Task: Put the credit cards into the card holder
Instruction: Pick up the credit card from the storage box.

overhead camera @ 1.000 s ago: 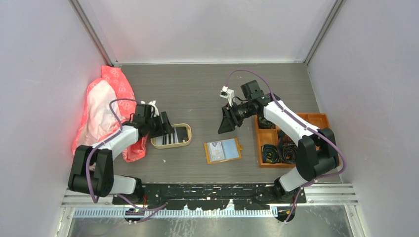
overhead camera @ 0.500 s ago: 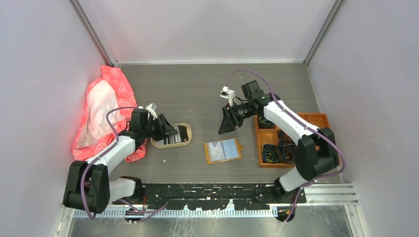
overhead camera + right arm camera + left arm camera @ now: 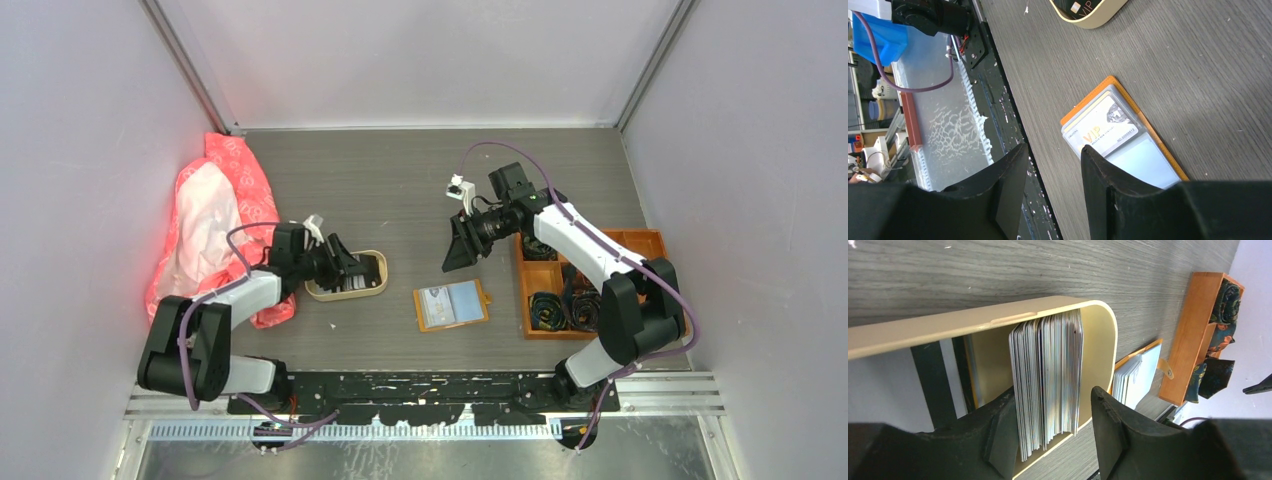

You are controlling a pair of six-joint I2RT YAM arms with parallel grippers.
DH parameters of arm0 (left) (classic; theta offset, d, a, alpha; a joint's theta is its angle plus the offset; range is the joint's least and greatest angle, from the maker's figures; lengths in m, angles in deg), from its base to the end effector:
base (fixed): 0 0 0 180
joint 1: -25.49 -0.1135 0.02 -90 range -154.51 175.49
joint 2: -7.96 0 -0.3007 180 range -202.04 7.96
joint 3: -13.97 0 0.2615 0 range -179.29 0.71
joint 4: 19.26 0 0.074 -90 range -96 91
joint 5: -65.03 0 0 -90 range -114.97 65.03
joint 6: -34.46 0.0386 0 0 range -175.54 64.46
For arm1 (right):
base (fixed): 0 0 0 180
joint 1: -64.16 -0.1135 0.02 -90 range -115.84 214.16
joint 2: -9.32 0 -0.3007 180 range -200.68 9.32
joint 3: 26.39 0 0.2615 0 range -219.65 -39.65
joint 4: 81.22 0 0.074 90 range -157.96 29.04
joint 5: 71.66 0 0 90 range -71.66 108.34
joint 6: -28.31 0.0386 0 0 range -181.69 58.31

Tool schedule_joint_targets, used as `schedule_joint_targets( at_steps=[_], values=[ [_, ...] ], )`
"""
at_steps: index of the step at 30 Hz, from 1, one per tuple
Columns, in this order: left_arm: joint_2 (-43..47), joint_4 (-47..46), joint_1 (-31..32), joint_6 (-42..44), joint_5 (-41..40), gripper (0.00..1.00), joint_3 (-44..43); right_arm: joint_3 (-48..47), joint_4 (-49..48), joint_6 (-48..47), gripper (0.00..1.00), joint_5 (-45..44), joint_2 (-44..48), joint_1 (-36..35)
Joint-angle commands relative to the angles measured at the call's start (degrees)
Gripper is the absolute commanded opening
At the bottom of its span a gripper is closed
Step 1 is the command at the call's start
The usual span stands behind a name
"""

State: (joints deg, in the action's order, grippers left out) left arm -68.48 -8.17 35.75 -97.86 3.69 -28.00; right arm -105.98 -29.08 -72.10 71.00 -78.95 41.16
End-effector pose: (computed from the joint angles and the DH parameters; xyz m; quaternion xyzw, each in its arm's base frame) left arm 0.2335 -0.0611 0.1808 -0.1577 0.8879 -0.3677 0.2270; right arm 0.2797 0.1521 0.2895 -0.3563 0.7986 0.4514 0.1773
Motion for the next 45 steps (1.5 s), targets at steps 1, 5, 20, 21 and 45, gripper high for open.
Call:
schedule_joint_targets(
  at_steps=[1,5,20,21,45],
  values=[
    [-2.14,-6.95,0.04,-1.20,3.95,0.53,-0.14,-2.05,-0.63,-0.84,0.49,1.65,0.34,0.44],
    [-4.27,-8.76,0.02,-1.88,5.02,0.52,-0.26,-2.05,-0.62,-0.84,0.49,1.65,0.24,0.50],
    [6.42,1.94,0.04,-0.36,2.57,0.49,-1.60,-2.32,0.06,-1.19,0.49,2.17,0.09,0.80],
    [6.42,2.04,0.04,-0.12,2.40,0.49,-1.61,-2.32,0.06,-1.19,0.49,2.18,0.22,0.77],
    [10.93,12.68,-0.13,3.91,-5.21,0.37,-2.41,-2.41,0.85,-1.80,0.49,2.79,0.65,1.09]
  ],
)
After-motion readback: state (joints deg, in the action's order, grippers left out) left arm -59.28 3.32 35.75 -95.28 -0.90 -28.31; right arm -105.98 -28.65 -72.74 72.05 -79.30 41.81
